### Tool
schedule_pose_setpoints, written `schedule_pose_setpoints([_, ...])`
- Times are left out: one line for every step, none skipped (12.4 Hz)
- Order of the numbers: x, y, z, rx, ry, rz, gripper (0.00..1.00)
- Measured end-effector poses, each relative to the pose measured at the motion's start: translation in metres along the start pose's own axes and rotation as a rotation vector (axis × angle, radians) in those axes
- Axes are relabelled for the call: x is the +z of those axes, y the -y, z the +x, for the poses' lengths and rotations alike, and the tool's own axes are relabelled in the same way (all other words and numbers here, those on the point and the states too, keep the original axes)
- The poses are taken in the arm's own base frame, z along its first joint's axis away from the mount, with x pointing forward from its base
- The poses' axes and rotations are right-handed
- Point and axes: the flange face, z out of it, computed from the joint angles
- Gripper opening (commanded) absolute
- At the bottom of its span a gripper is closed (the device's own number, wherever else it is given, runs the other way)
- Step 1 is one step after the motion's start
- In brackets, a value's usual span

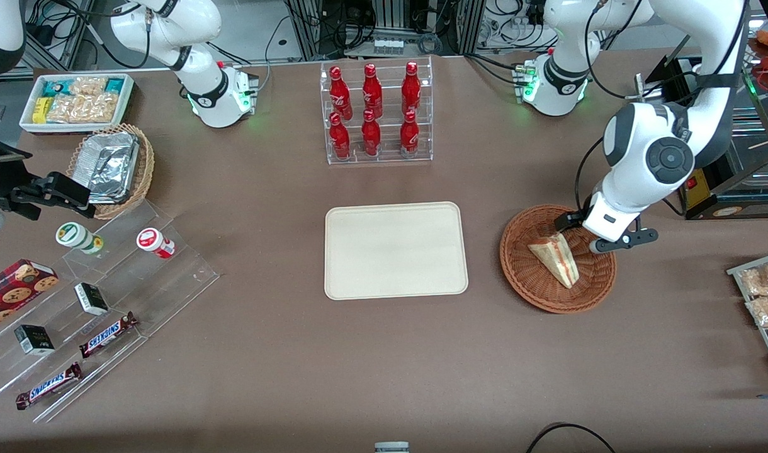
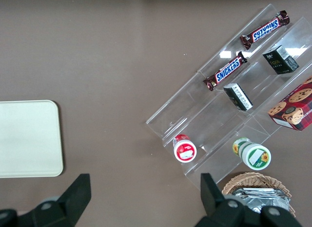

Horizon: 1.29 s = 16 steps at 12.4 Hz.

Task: Place sandwich from basket to tray
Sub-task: 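Close the left gripper on the wrapped sandwich, then lift the sandwich and carry it over the cream tray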

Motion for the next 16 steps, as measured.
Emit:
schedule_pose_setpoints([0.001,-0.007,-0.002,-0.075,-0.01,-0.007,1.0])
schedule_pose_setpoints([0.004,-0.013,-0.003,-0.156,-0.013,-0.012,1.0])
schedule_pose_setpoints([0.009,-0.017,-0.002,-0.233,-0.021,-0.023,1.0])
schedule_pose_setpoints([0.016,-0.022,0.0,-0.305,-0.031,-0.038,1.0])
schedule_pose_setpoints([0.024,-0.025,0.002,-0.364,-0.034,-0.05,1.0])
schedule_pose_setpoints([0.033,-0.026,0.004,-0.413,-0.035,-0.059,1.0])
schedule_pose_setpoints([0.04,-0.027,0.006,-0.449,-0.033,-0.065,1.0])
schedule_pose_setpoints([0.046,-0.028,0.007,-0.473,-0.03,-0.068,1.0])
schedule_pose_setpoints([0.052,-0.029,0.008,-0.488,-0.024,-0.068,1.0])
schedule_pose_setpoints([0.058,-0.029,0.008,-0.5,-0.019,-0.068,1.0])
schedule_pose_setpoints([0.063,-0.03,0.009,-0.505,-0.017,-0.071,0.84])
schedule_pose_setpoints([0.069,-0.03,0.009,-0.507,-0.013,-0.071,0.48])
schedule_pose_setpoints([0.074,-0.03,0.01,-0.508,-0.008,-0.069,0.23])
schedule_pose_setpoints([0.077,-0.03,0.009,-0.507,-0.004,-0.066,0.14])
schedule_pose_setpoints([0.078,-0.03,0.009,-0.504,-0.005,-0.064,0.11])
schedule_pose_setpoints([0.077,-0.03,0.01,-0.494,-0.008,-0.062,0.1])
